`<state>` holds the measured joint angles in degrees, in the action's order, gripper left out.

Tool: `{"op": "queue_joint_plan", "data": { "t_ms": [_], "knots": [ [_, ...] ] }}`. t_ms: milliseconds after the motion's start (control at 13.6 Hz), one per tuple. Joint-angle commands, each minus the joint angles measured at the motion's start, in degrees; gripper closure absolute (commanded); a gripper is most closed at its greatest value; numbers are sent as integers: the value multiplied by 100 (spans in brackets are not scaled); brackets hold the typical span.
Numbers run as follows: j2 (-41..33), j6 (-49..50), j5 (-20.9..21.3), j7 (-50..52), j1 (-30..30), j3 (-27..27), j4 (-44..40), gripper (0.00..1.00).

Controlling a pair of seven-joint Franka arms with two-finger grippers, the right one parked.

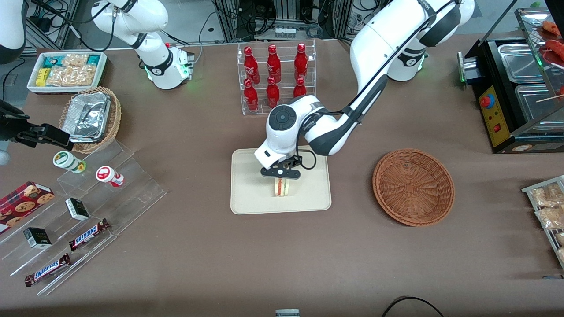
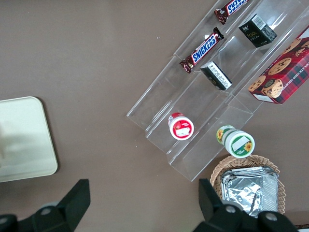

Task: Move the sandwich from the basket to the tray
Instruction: 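Lower the sandwich onto the tray and open the left gripper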

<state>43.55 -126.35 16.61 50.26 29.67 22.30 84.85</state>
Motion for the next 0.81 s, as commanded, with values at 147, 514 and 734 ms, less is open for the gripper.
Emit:
{"op": "queue_joint_plan", "data": {
  "t_ms": [147, 514, 734],
  "knots": [
    [181, 32, 132, 440, 161, -77, -223, 100],
    [164, 41, 140, 651, 162, -77, -223, 0],
    [-91, 85, 88, 782, 83, -77, -266, 0]
  ]
}}
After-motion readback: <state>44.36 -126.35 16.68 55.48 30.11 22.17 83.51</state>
